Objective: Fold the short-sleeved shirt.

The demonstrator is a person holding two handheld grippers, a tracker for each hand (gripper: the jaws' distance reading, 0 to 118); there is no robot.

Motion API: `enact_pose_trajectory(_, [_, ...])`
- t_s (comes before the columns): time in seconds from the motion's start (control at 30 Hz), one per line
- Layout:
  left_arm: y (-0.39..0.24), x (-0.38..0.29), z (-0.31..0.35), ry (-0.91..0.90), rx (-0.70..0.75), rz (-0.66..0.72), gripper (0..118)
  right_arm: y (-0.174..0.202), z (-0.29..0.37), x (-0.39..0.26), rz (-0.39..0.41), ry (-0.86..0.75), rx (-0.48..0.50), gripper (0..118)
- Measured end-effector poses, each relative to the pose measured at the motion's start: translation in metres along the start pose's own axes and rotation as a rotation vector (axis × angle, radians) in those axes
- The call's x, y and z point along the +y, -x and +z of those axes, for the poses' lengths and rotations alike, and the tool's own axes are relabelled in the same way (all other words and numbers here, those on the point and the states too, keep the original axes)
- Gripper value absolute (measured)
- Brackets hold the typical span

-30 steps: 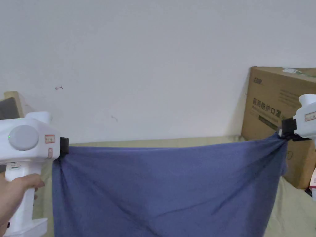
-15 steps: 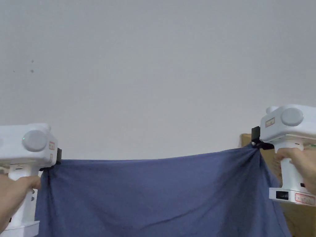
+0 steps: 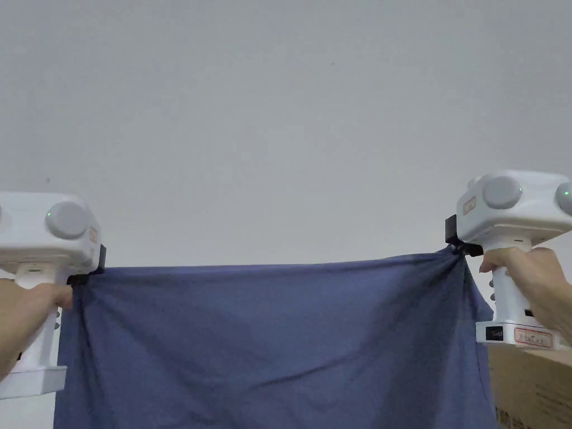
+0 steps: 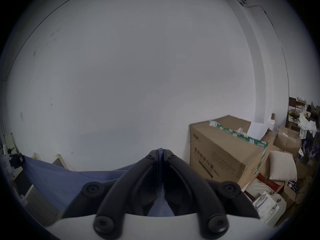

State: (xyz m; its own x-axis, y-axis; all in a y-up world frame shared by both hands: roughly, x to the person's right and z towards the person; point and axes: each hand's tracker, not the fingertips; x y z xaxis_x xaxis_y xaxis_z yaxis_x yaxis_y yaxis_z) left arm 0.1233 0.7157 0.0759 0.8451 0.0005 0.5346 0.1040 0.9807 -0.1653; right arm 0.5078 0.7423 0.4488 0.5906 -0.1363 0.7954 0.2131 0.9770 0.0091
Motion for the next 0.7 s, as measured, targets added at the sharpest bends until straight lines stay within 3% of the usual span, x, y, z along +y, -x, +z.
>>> enact_pose_trajectory(0.17, [0.002, -0.019, -0.015, -0.059, 0.038, -0.028, 4, -0.004, -0.022, -0.025, -0.041, 0.015, 0.042, 5])
enact_pose_trajectory(0.27, [0.006, -0.065, -0.04, -0.009, 0.046, -0.036, 4, -0.002, -0.048, -0.069, -0.013, 0.093, 0.049, 5])
enact_pose_trajectory(0.4, [0.007, -0.162, -0.082, 0.138, 0.056, -0.013, 4, 0.0, -0.095, -0.16, 0.011, 0.244, 0.019, 5])
enact_pose_trajectory(0.53, [0.001, -0.285, -0.128, 0.341, 0.078, -0.084, 4, -0.007, -0.14, -0.276, 0.023, 0.439, -0.01, 5])
enact_pose_trajectory(0.7, [0.003, -0.427, -0.153, 0.566, 0.086, -0.044, 4, -0.023, -0.165, -0.423, 0.021, 0.681, -0.047, 5])
